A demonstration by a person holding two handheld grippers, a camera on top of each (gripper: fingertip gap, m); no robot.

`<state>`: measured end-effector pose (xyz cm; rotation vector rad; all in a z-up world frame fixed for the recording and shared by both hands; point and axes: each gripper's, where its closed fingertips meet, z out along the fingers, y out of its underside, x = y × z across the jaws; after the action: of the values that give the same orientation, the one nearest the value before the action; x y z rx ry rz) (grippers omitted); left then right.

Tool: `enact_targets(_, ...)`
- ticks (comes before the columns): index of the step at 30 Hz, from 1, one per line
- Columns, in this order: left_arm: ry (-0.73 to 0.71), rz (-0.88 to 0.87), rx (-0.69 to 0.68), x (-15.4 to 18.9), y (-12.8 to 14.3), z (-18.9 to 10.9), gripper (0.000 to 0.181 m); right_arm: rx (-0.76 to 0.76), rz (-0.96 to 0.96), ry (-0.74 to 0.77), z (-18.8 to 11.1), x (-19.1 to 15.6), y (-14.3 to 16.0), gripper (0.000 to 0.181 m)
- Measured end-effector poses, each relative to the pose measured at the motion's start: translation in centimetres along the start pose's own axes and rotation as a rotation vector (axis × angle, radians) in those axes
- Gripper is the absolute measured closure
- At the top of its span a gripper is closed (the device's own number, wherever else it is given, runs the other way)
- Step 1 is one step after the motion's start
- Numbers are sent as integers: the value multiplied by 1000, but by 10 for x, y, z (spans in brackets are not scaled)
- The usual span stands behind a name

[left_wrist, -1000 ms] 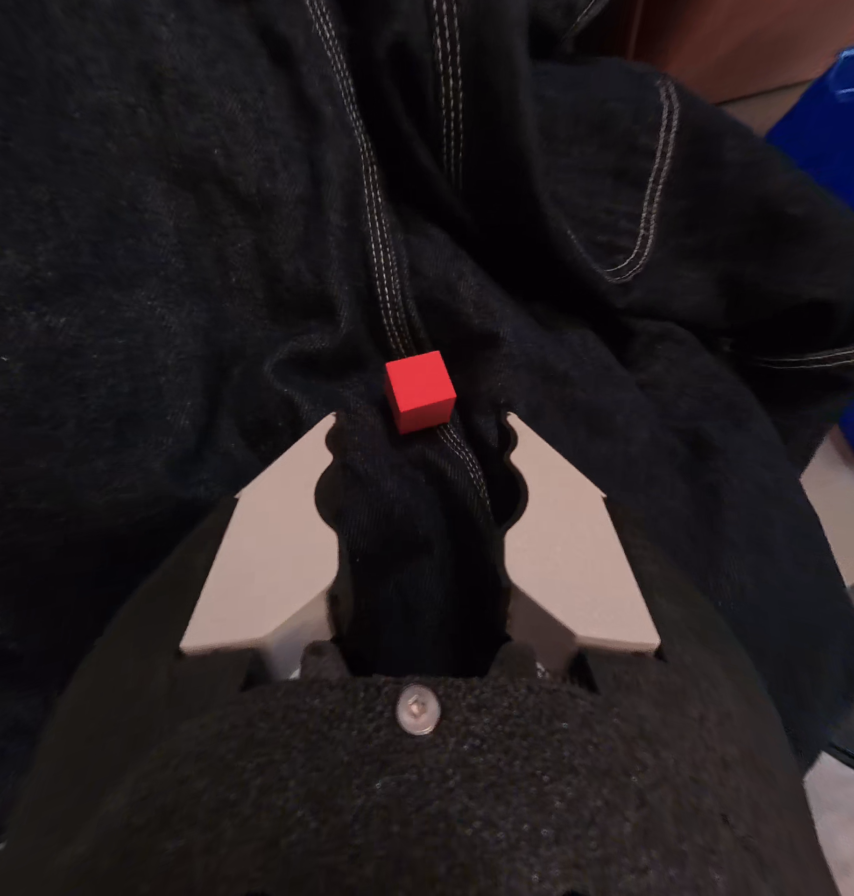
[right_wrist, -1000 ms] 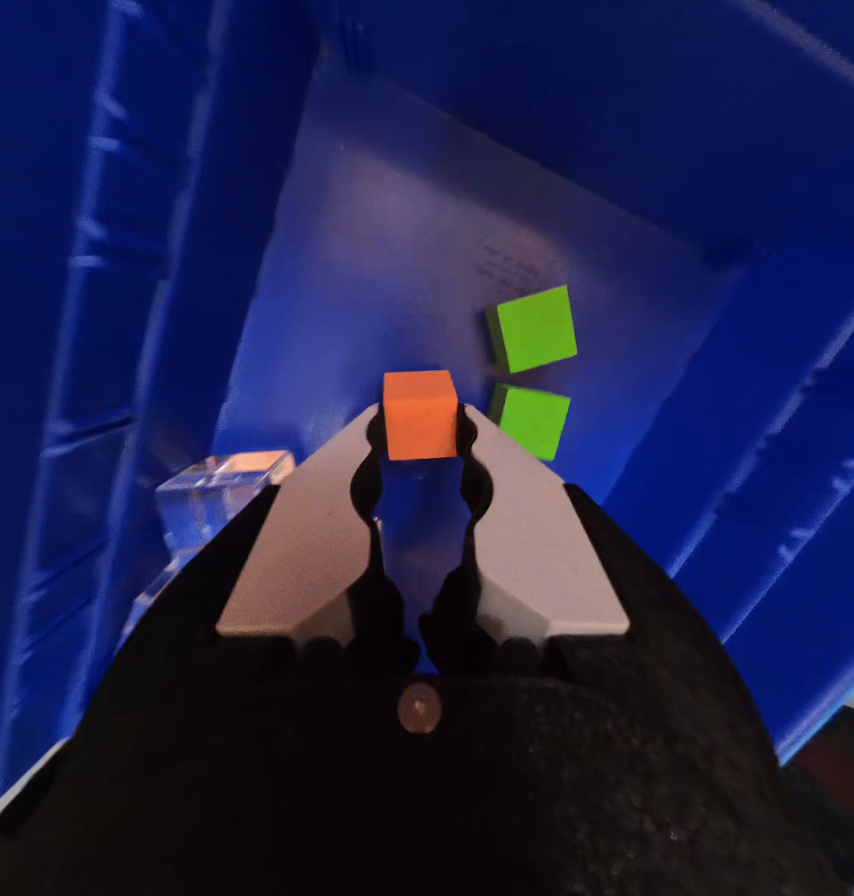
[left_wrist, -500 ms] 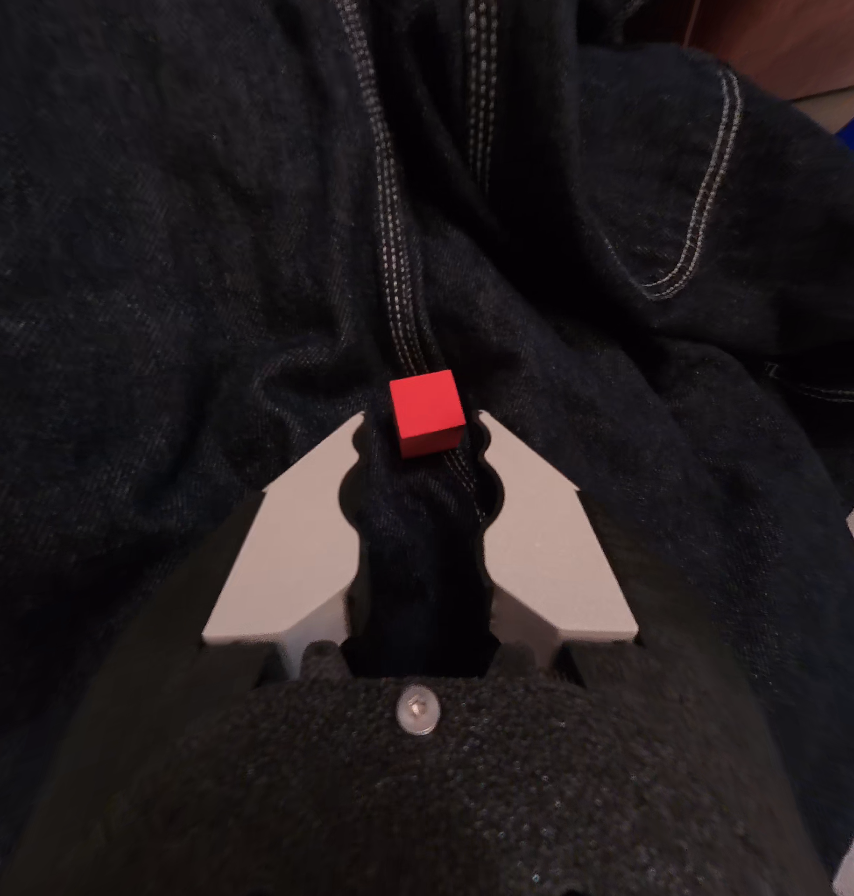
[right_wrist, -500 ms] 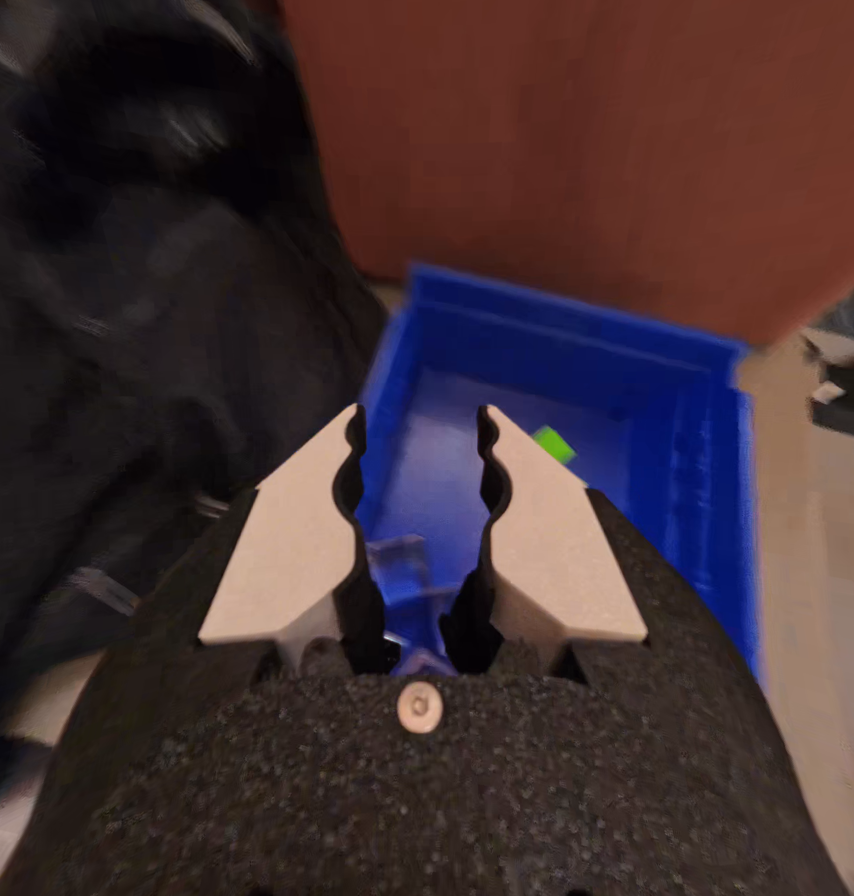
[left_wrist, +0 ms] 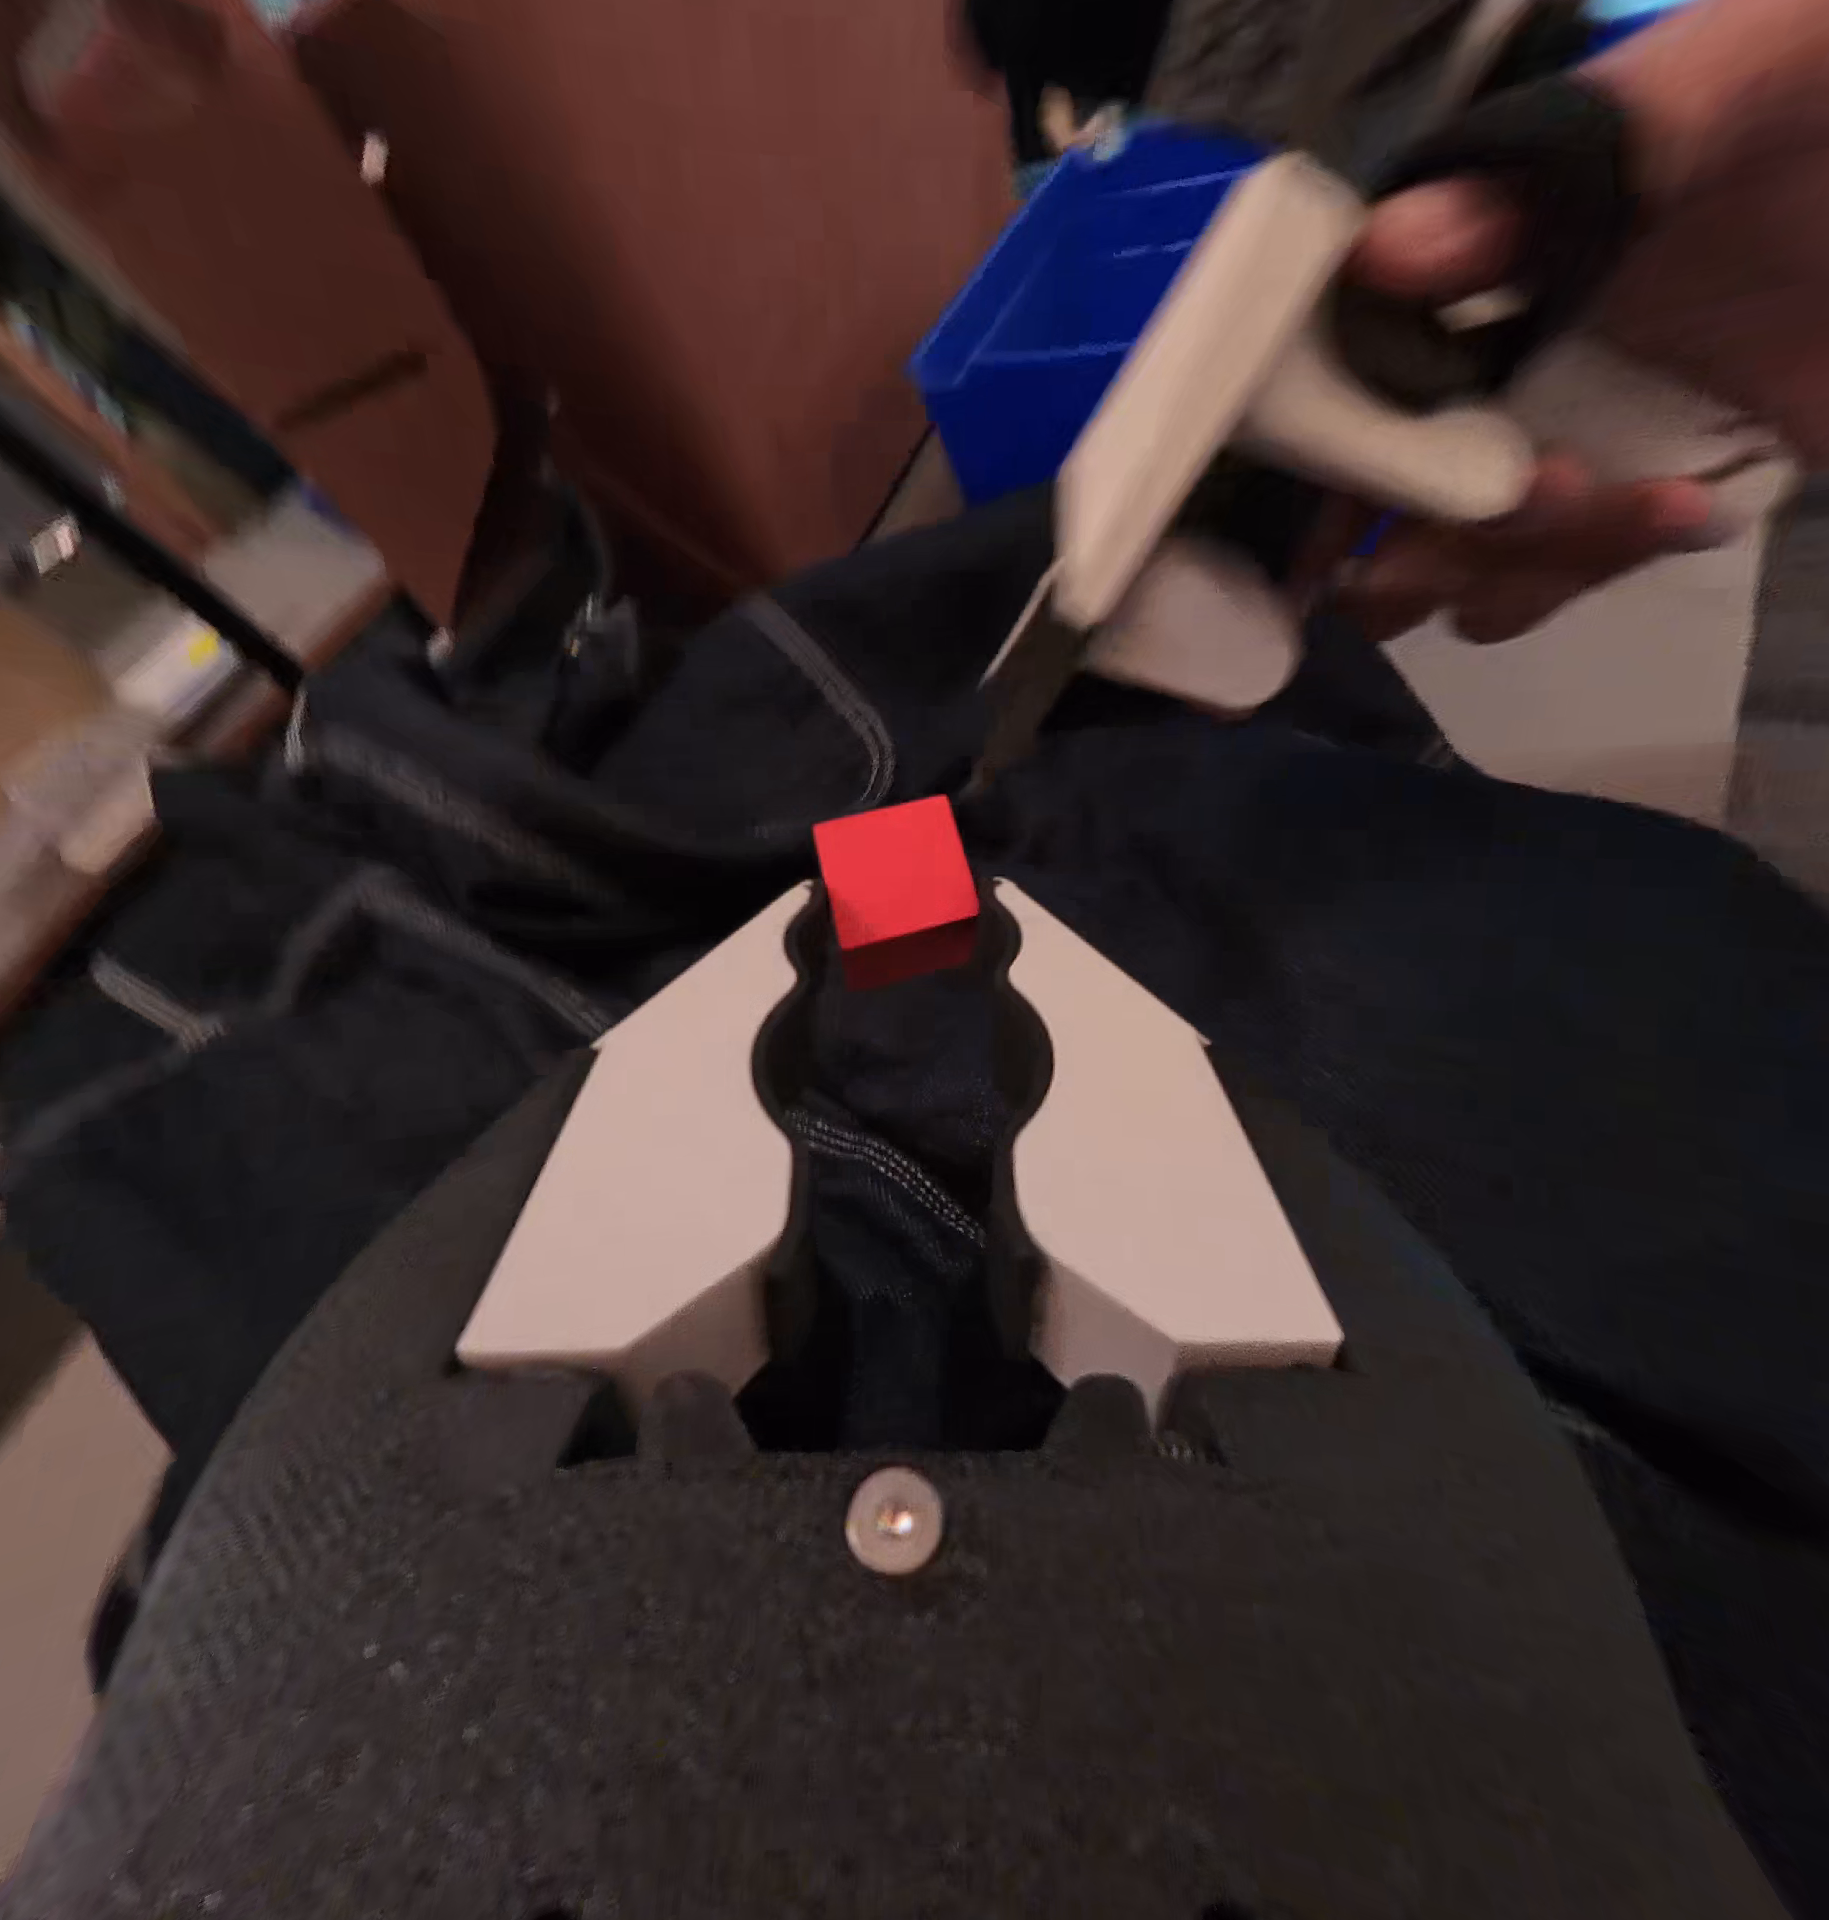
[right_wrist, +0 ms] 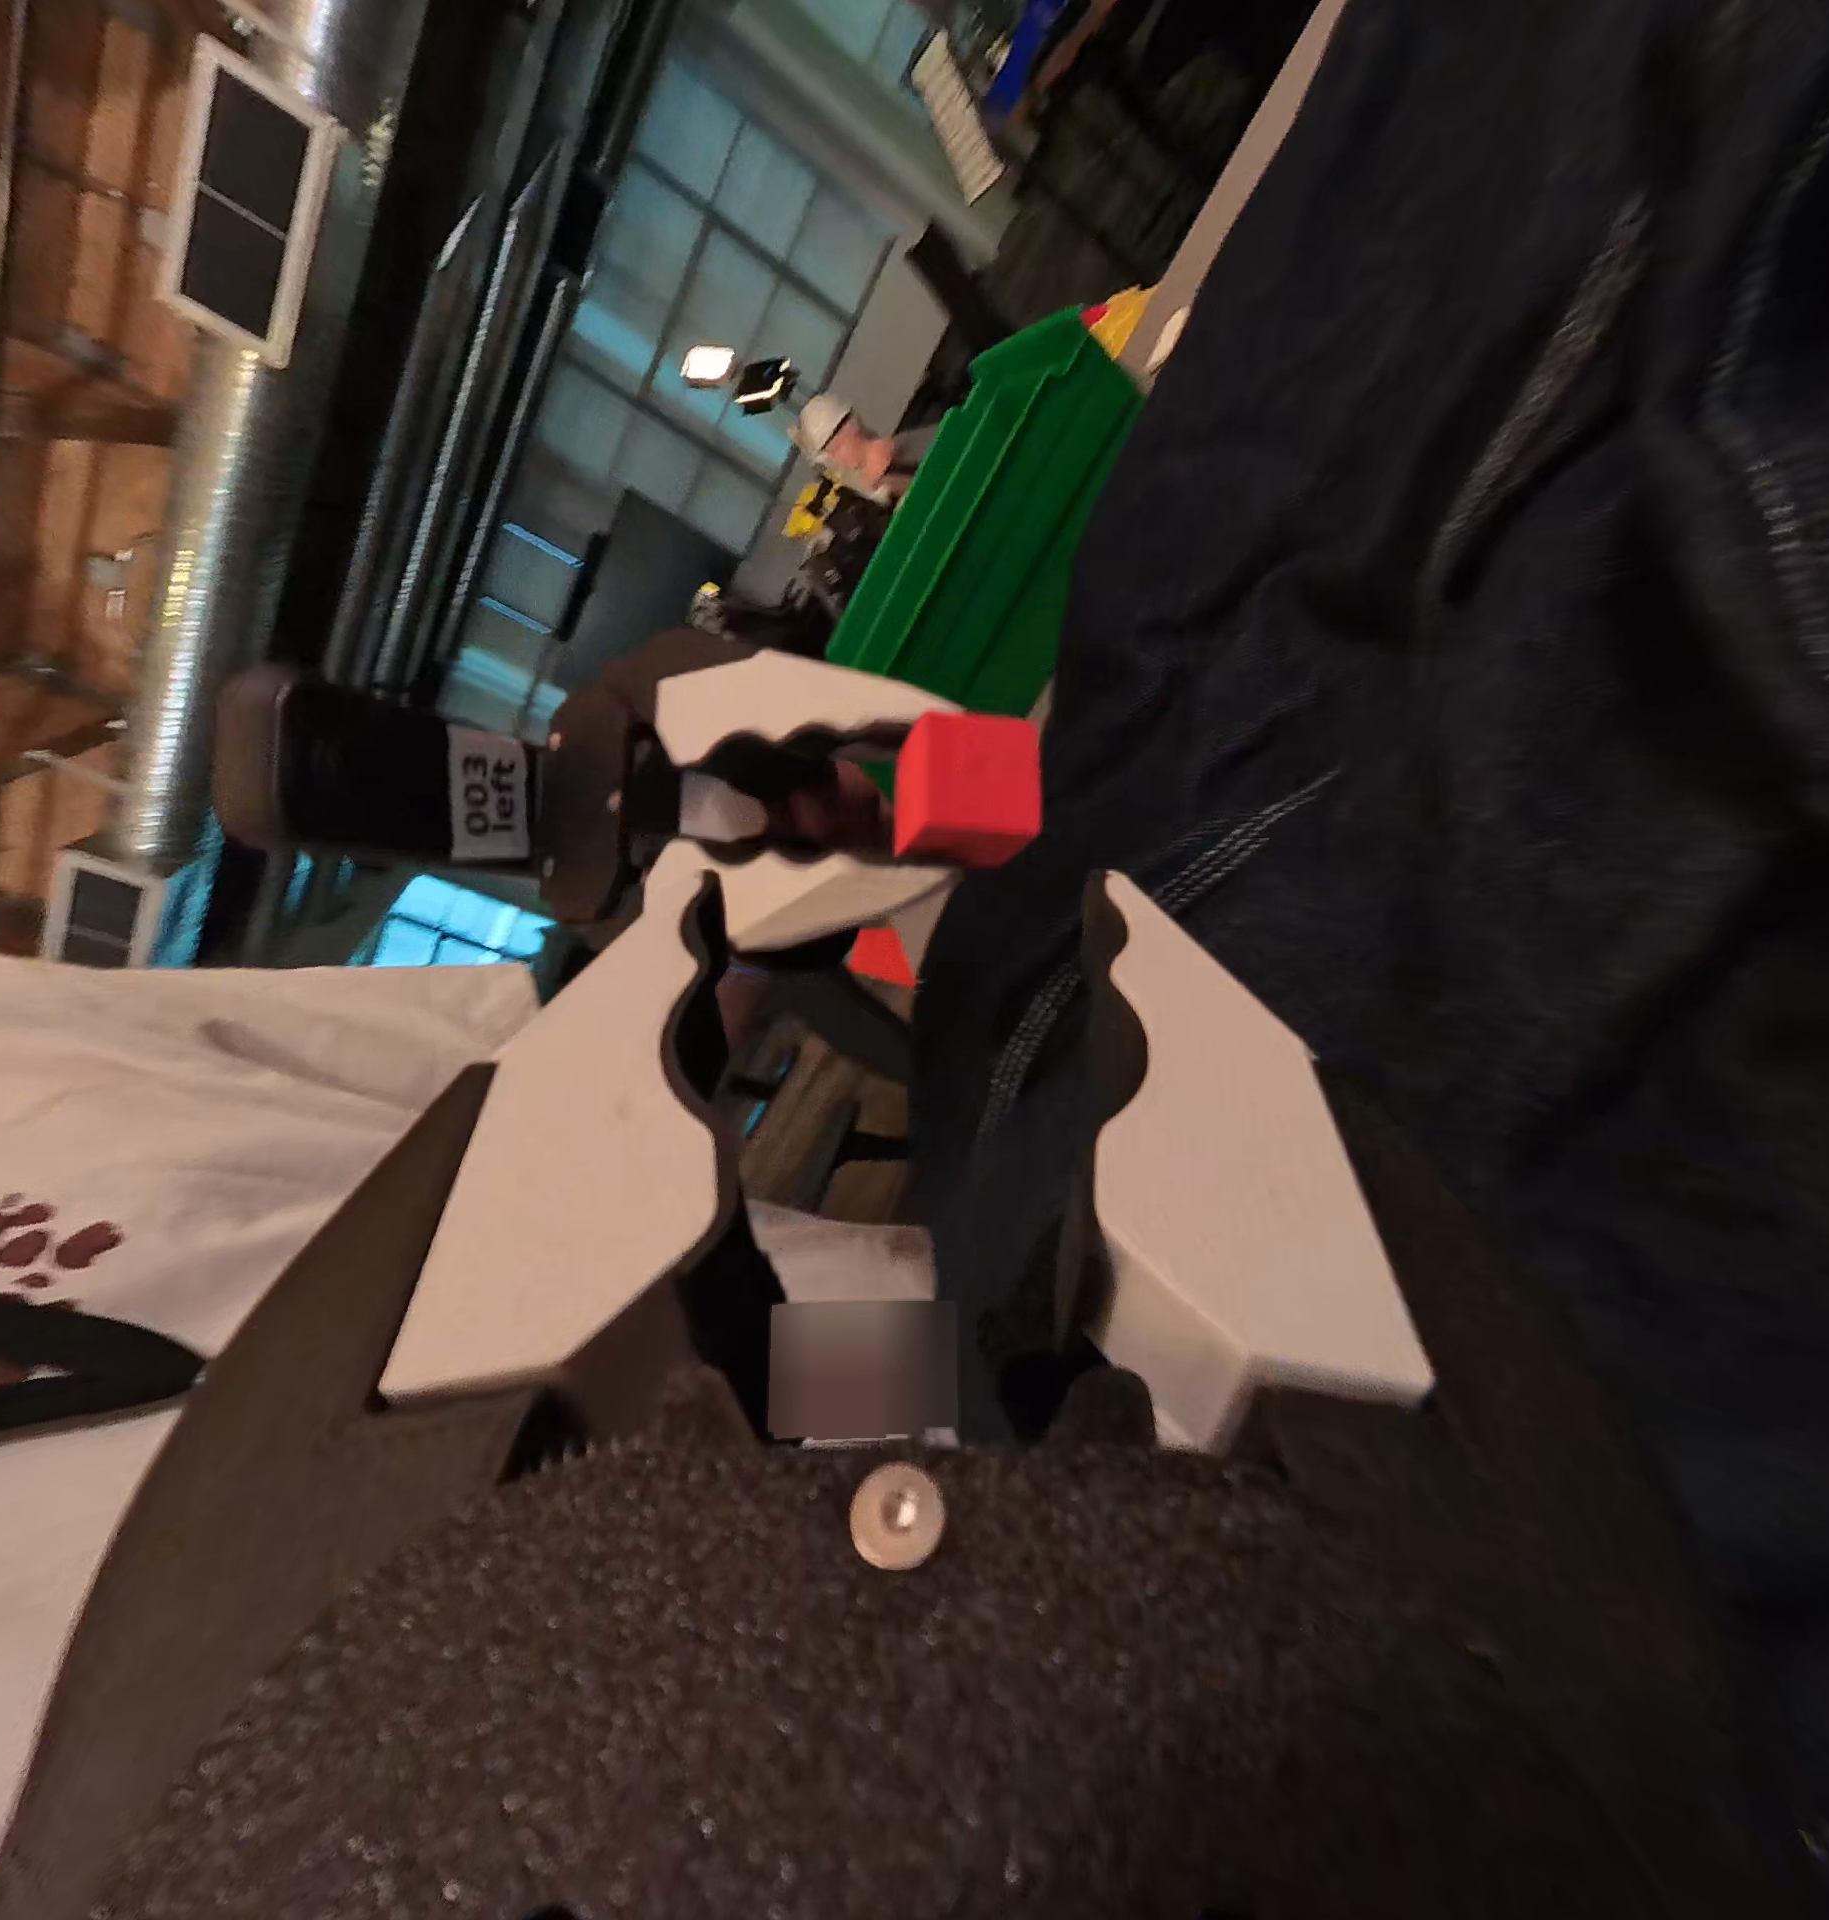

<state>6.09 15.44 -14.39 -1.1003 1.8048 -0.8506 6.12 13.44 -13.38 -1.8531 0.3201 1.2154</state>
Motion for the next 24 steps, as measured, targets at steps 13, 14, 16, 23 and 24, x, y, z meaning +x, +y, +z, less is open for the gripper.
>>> enact_targets(13,39,22,57,29,0,-28,152,-91,-82,202,-23,9,12,155)
enact_targets(14,34,-67,45,25,6,-31,152,-49,-150,304,-49,17,0,155)
enact_targets(16,67,-258,-4,22,23,-38,152,42,-299,597,-120,44,-27,154)
enact_targets(23,71,-638,87,7,40,-81,152,-75,-261,1309,-328,158,-16,155)
enact_targets(24,42,-634,74,5,45,-84,152,-120,-238,1326,-334,174,-9,155)
